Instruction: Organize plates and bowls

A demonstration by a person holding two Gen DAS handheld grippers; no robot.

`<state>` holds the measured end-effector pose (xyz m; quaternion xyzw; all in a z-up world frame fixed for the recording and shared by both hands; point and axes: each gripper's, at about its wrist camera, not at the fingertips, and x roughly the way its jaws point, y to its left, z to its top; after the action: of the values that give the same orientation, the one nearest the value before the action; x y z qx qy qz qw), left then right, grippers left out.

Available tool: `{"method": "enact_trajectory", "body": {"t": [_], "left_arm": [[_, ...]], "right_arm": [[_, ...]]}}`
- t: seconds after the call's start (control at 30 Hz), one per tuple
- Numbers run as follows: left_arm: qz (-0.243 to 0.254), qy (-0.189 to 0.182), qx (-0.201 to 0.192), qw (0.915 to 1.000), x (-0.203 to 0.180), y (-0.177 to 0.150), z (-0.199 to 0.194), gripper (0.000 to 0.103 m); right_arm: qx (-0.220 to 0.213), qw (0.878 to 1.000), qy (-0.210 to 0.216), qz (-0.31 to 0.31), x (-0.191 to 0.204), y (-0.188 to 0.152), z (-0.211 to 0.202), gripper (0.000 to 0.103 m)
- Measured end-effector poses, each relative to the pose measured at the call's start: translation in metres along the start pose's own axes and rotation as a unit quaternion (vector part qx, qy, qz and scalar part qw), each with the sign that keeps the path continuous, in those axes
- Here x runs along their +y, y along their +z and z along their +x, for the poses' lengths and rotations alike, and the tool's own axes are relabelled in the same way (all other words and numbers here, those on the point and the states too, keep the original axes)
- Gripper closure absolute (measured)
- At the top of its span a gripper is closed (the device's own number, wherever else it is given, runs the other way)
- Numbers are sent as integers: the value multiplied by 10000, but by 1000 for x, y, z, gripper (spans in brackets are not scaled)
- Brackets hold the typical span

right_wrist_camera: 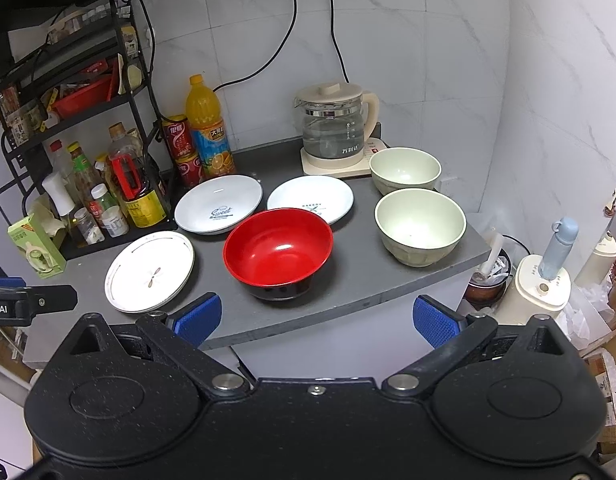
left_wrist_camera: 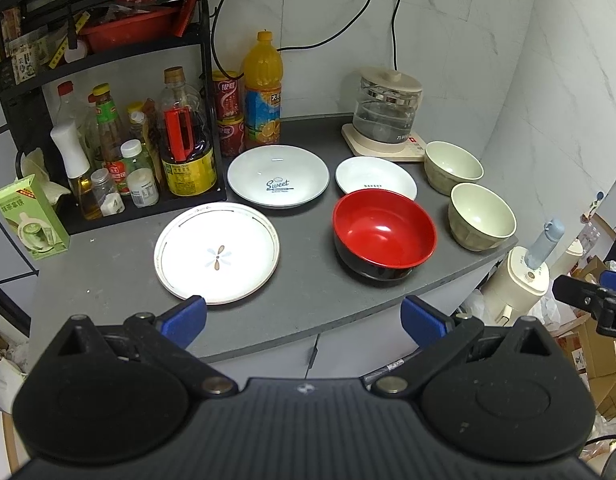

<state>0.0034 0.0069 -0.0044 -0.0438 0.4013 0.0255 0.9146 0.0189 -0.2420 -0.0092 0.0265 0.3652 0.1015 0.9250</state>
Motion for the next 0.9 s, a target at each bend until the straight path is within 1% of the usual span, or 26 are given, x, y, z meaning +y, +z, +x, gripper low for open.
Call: {"method": "enact_trajectory", "body": {"t": [0.3, 0.67, 0.9], "left_arm": [[40, -18, -54, 10000, -4, 1, -1, 1], [210, 11, -124, 9997, -10, 1, -1, 1], [229, -59, -129, 9996, -11, 1, -1, 1]], "right_arm": [[-20, 10000, 22, -19, 0, 0, 0, 0], [-16, 10000, 10, -51, -1, 2, 1, 0], [-10, 10000, 28, -45, -1, 2, 3, 0]]}}
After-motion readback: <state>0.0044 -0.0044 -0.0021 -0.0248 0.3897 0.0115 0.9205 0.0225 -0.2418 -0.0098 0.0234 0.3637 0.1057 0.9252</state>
